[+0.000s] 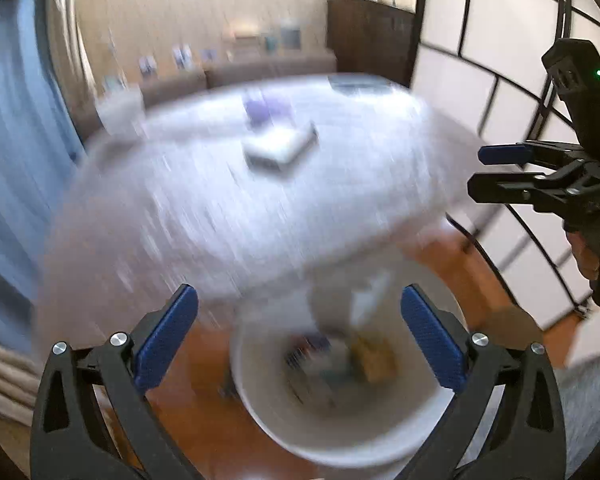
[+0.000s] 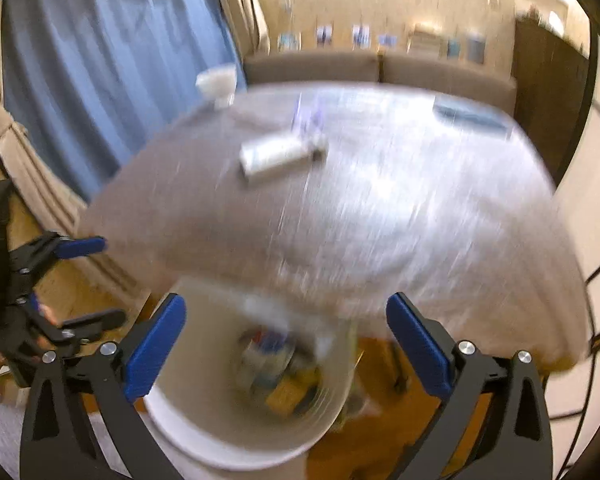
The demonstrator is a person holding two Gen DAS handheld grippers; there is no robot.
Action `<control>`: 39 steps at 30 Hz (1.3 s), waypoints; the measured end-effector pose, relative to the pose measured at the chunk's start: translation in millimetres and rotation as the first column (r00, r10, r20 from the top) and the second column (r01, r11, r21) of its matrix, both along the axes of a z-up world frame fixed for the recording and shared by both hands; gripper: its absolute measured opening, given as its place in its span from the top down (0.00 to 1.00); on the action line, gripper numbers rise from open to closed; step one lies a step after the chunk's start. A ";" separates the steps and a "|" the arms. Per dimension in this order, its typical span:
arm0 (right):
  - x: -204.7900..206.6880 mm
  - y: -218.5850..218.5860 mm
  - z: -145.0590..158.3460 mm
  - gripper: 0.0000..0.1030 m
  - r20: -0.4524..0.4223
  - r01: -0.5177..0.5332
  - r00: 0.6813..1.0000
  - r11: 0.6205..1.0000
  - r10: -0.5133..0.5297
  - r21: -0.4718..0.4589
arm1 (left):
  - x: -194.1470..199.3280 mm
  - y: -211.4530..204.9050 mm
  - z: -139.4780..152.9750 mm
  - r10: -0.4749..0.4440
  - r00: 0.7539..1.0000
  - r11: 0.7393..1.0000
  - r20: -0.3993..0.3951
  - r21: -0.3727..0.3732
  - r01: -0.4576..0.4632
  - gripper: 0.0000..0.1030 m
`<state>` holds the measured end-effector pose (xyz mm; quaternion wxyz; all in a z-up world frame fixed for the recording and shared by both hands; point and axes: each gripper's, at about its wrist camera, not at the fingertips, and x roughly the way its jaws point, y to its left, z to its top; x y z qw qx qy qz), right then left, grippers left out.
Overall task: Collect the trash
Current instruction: 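Move both tools back over the table toward the medicine box and purple roller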
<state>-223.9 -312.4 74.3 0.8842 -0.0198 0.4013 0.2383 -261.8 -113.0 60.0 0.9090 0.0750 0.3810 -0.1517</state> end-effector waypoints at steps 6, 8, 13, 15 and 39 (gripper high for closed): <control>71.2 8.4 13.8 0.04 0.026 0.046 0.999 0.999 -0.046 0.007 | 61.5 3.4 13.1 0.043 0.999 0.999 -0.006 -0.009 -0.043 0.01; 95.8 10.5 15.3 0.04 0.009 0.044 0.999 0.999 -0.045 0.019 | 77.1 0.6 11.6 0.054 0.999 0.998 -0.003 0.024 -0.053 0.01; 149.0 31.7 9.8 0.04 -0.021 0.040 0.999 0.999 -0.040 -0.001 | 105.2 -10.5 0.9 0.035 0.999 0.995 -0.026 0.094 -0.032 0.01; 164.3 42.6 4.1 0.04 -0.040 0.023 0.999 1.000 -0.024 -0.013 | 114.0 -15.0 -2.6 0.046 0.999 0.990 -0.011 0.133 -0.044 0.01; 254.0 129.0 -43.9 0.17 -0.130 -0.107 0.988 0.982 0.087 -0.157 | 185.8 -44.7 -28.3 -0.012 0.993 0.992 -0.115 0.124 0.026 0.01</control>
